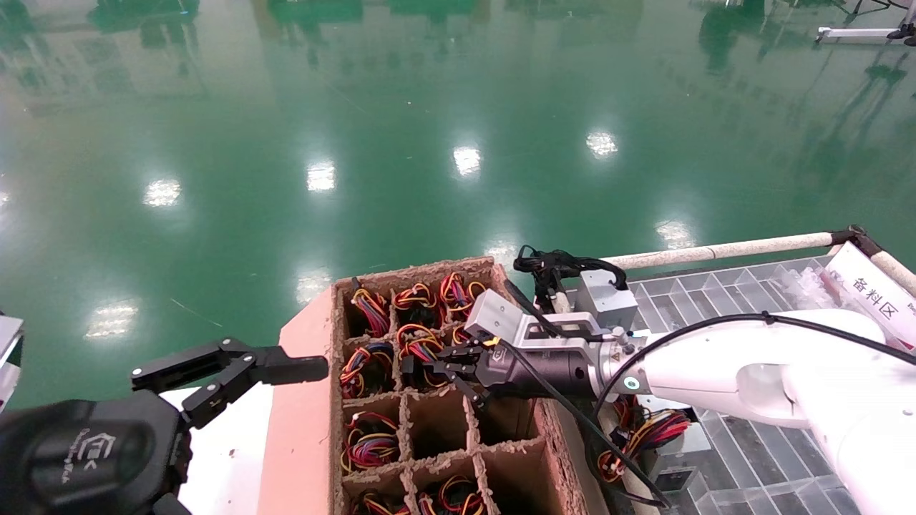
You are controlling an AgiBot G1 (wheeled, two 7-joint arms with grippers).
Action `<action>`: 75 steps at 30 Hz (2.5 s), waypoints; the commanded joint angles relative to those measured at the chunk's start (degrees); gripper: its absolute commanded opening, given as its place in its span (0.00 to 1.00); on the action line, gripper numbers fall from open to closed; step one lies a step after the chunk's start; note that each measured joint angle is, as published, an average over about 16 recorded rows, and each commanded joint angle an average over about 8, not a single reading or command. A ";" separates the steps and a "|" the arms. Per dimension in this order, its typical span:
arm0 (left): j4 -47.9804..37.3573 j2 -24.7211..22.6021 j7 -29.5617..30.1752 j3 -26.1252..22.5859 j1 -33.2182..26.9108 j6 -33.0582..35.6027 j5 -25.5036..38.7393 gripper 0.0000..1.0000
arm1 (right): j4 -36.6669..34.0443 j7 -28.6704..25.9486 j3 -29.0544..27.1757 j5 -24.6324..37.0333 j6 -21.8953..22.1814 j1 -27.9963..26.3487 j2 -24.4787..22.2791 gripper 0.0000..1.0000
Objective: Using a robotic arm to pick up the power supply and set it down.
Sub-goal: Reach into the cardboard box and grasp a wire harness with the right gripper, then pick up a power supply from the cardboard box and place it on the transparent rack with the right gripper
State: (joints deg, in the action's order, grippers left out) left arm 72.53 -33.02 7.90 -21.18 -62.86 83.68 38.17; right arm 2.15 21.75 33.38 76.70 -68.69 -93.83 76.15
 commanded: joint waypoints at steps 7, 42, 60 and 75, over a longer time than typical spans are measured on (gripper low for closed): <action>0.00 0.00 0.00 0.00 0.00 0.00 0.00 1.00 | -0.08 -0.43 -1.17 -1.78 -2.39 -0.49 -0.98 0.00; 0.00 0.01 -0.01 -0.02 -0.01 -0.01 -0.02 1.00 | 13.05 -4.37 -9.93 -18.95 -22.74 -5.09 -16.55 0.00; 0.00 0.01 -0.02 -0.03 -0.01 -0.01 -0.02 1.00 | 45.33 -20.12 -13.21 -31.33 -18.96 9.01 -46.62 0.00; 0.00 0.01 -0.02 -0.04 -0.01 -0.02 -0.03 1.00 | 54.15 -19.57 -19.67 -44.61 -13.37 32.48 -65.85 0.00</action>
State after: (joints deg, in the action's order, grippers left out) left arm 72.53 -33.00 7.88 -21.22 -62.87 83.67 38.15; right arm 55.38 2.75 14.02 32.20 -82.44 -61.49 11.10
